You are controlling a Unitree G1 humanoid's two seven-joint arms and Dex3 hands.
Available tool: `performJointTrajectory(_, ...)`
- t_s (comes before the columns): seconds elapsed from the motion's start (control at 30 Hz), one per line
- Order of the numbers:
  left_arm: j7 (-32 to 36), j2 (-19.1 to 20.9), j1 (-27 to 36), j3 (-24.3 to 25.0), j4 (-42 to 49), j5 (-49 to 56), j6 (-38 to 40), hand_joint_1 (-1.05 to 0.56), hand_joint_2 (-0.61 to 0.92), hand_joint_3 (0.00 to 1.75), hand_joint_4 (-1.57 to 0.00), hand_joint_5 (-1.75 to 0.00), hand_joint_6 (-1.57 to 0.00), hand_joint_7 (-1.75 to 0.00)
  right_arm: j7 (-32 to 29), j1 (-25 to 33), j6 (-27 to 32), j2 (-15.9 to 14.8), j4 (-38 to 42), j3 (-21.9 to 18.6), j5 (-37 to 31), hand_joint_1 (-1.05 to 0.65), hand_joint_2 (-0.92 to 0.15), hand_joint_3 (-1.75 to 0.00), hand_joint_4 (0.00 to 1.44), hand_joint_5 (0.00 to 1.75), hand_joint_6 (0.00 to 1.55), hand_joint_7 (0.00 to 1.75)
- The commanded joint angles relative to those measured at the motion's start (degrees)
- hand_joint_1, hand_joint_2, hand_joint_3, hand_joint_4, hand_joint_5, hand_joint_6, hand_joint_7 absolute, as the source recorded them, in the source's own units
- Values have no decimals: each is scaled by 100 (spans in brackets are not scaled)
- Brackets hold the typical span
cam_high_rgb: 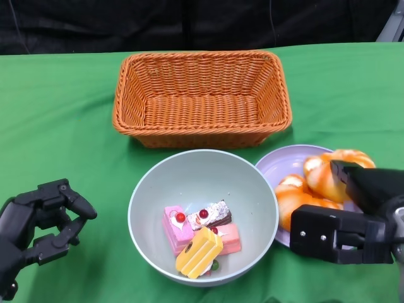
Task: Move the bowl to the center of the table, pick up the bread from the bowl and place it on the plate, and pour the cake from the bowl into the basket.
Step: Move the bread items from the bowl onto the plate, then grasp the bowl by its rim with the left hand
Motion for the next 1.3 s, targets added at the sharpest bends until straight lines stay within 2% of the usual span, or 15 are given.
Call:
performJointTrajectory(0.03, -20, 117, -53, 43, 73, -43, -58, -1, 81, 59, -75, -161, -77, -117, -823, 303, -173, 201, -369, -352, 18, -88, -92, -19, 14, 3, 6, 1)
performJointTrajectory(0.27, -2, 121, -84, 32, 109, -23, -52, -1, 81, 59, -75, -161, -78, -118, -1784, 679, -556, 582, -995, -826, 127, -75, -92, -15, 39, 13, 30, 8)
performJointTrajectory(0.3, -1, 119, -99, 31, 130, -23, -57, -1, 81, 59, -75, -161, -77, -119, -1772, 731, -571, 623, -1163, -895, 159, -71, -92, -13, 48, 15, 39, 9)
performJointTrajectory(0.43, 1, 117, -143, 25, 199, -12, -107, -3, 79, 60, -76, -161, -77, -120, -1457, 938, -597, 636, -1751, -1069, 244, -67, -92, -11, 63, 19, 49, 9)
performJointTrajectory(0.5, -14, 111, -142, 28, 186, -38, -80, -3, 79, 61, -76, -161, -77, -120, -1745, 1154, -1097, 812, -1944, -1376, 923, -55, -91, -6, 72, 20, 58, 9)
performJointTrajectory(0.57, -7, 117, -140, 24, 177, -27, -70, -2, 79, 61, -76, -161, -77, -121, -2138, 1398, -2118, 1168, -1841, -1870, 2226, -37, -90, -2, 81, 21, 69, 9)
performJointTrajectory(0.63, -24, 127, -145, 19, 195, -18, -147, -1, 79, 62, -75, -162, -76, -121, -2277, 1619, -3205, 1502, -1550, -2316, 3555, -13, -92, -13, 100, 36, 94, 19)
performJointTrajectory(0.7, -54, 139, -146, 23, 214, -29, -238, 0, 78, 62, -75, -162, -76, -121, -2217, 1780, -3829, 1710, -1347, -2549, 4377, -8, -90, -23, 101, 62, 108, 25)
performJointTrajectory(0.73, -85, 150, -146, 28, 227, -47, -311, -1, 79, 60, -75, -156, -77, -116, -2093, 1890, -4048, 1829, -1274, -2655, 4851, -6, -83, -49, 91, 103, 109, 43)
performJointTrajectory(0.77, -119, 162, -144, 32, 230, -68, -377, -1, 80, 56, -75, -149, -78, -109, -1906, 2013, -4144, 1953, -1250, -2754, 5400, -6, -76, -70, 84, 127, 98, 73)
performJointTrajectory(0.83, -196, 180, -134, 42, 207, -121, -471, -2, 84, 44, -76, -130, -83, -85, -1513, 2238, -4020, 2107, -1310, -2888, 6422, -8, -65, -101, 76, 157, 78, 119)
performJointTrajectory(0.97, -407, 215, -122, 34, 137, -242, -755, -12, 88, 23, -77, -94, -89, -41, -1051, 2654, -3372, 2098, -1569, -3067, 7787, -16, -63, -113, 77, 173, 68, 151)
performJointTrajectory(1.03, -521, 272, -108, 11, 104, -234, -961, -25, 91, 11, -77, -65, -87, -18, -905, 2866, -3043, 2043, -1690, -3179, 8368, -14, -62, -118, 81, 174, 65, 161)
performJointTrajectory(1.2, -920, 583, -50, -223, -156, -98, -1690, -43, 92, 7, -59, -21, -64, -1, -758, 3290, -2739, 1959, -1794, -3423, 8939, -10, -59, -123, 80, 175, 62, 165)
performJointTrajectory(1.3, -1058, 847, -65, -399, -289, 209, -2264, -50, 92, 6, -49, -11, -54, 0, -772, 3397, -2645, 1967, -1726, -3534, 9080, -11, -60, -122, 79, 175, 60, 166)
